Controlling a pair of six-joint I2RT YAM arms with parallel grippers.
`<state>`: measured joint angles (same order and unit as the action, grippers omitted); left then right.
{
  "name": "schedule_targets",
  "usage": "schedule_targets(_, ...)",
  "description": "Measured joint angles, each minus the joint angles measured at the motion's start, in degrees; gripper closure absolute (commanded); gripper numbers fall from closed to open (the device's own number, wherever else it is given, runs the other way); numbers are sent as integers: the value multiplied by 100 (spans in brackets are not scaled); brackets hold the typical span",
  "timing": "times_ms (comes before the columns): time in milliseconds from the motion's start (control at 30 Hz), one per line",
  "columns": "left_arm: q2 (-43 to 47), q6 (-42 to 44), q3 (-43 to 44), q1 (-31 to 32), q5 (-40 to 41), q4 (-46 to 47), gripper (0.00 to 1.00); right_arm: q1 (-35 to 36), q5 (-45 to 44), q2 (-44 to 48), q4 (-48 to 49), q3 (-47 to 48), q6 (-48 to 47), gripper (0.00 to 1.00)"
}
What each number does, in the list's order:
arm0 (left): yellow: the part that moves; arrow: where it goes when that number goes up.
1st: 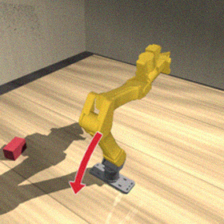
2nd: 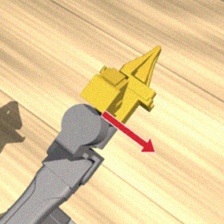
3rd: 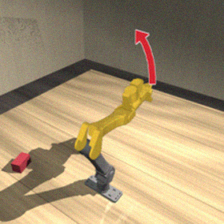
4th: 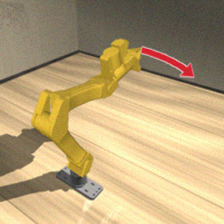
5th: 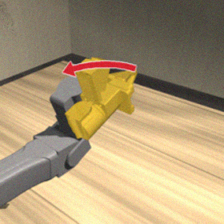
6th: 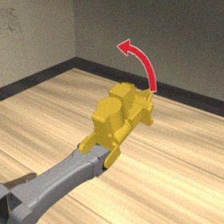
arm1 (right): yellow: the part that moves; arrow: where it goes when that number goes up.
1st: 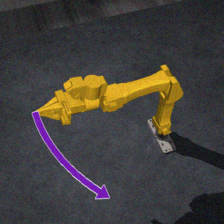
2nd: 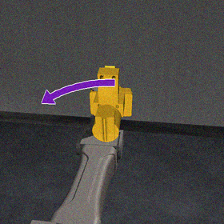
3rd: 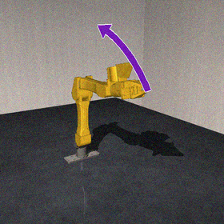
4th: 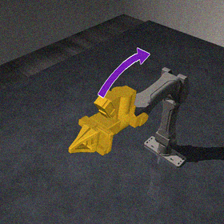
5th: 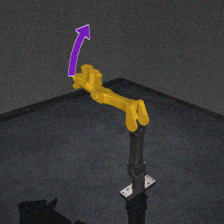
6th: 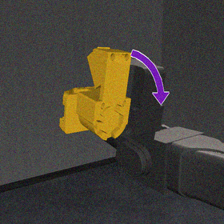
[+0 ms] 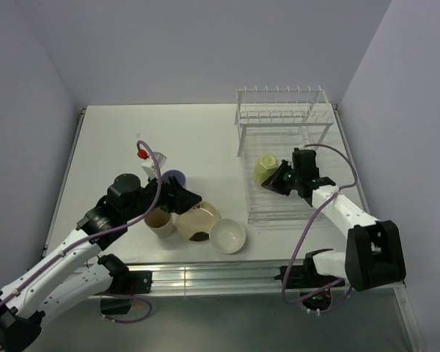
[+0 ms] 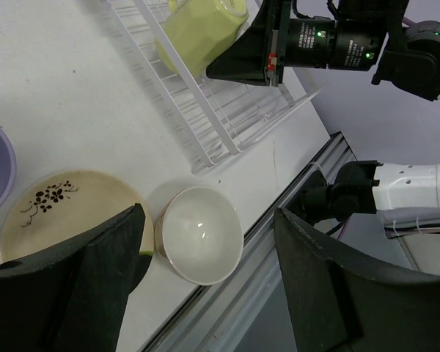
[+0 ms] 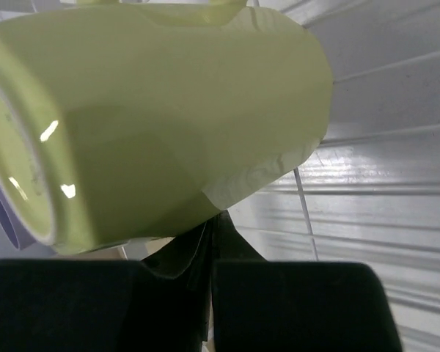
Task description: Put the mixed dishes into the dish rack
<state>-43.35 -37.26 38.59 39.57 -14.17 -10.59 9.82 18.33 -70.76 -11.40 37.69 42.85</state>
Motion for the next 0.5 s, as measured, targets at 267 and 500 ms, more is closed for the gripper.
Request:
schedule_targets(267, -13, 15, 0, 0, 0, -2, 22, -2, 39, -542, 509, 0, 170, 100)
schedule_targets(500, -42, 20, 0, 0, -2, -11, 22, -2, 37, -872, 765, 31, 234, 100)
